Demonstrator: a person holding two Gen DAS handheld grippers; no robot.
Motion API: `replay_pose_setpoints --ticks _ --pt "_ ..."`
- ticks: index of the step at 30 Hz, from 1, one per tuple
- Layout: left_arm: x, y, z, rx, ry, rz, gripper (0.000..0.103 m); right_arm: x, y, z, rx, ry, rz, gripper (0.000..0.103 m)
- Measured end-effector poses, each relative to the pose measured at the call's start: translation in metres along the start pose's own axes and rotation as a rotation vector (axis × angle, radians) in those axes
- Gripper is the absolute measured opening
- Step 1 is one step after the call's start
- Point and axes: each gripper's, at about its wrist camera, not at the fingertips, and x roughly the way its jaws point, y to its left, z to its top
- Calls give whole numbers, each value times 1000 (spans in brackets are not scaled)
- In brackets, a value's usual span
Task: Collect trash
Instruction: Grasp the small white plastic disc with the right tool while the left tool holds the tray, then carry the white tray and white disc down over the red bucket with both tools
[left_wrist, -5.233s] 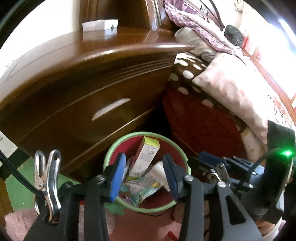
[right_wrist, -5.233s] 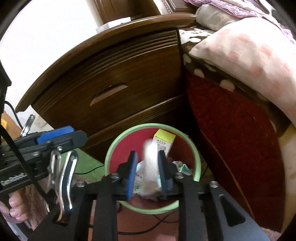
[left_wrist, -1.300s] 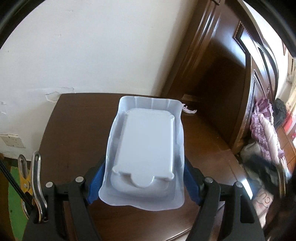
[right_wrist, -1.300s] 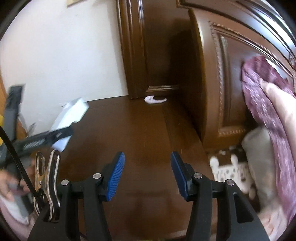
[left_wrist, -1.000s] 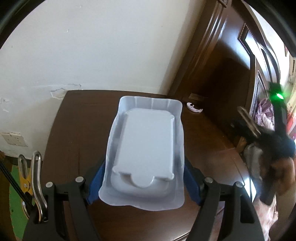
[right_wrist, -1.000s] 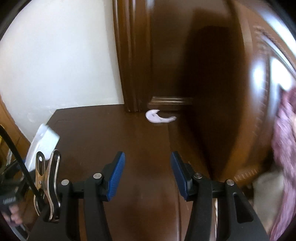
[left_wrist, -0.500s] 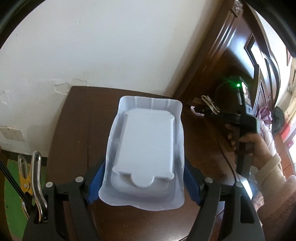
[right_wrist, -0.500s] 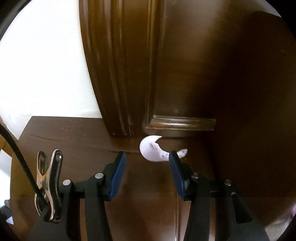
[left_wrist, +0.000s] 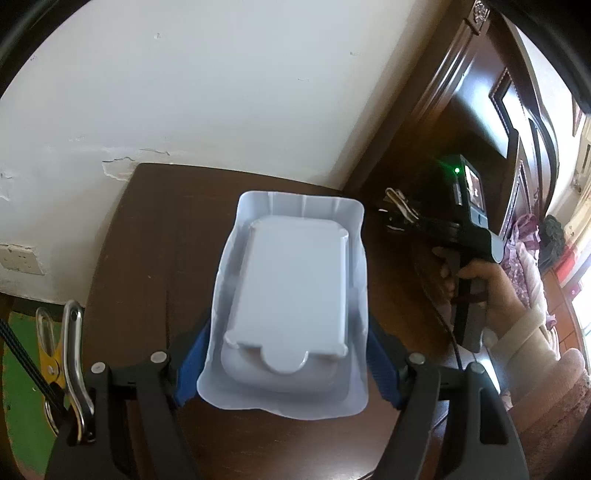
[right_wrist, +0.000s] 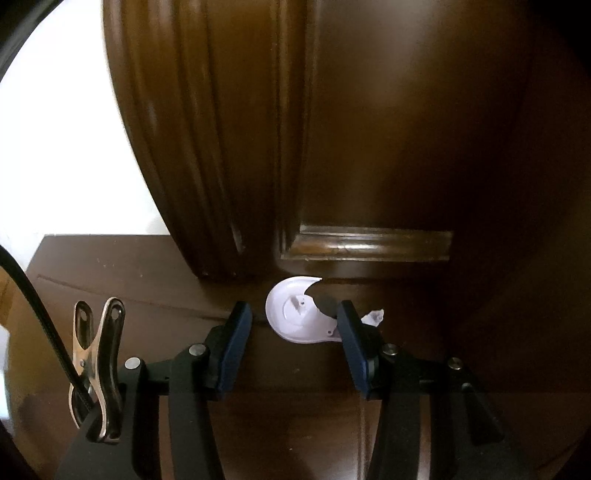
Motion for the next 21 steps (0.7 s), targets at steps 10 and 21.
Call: replay_pose_setpoints --ticks 10,21 --pt "1 1 2 18 -4 -15 78 -26 10 -25 -13 -10 4 40" --pt "-6 -12 -2 46 -15 -59 78 -93 22 -76 -23 -52 57 40"
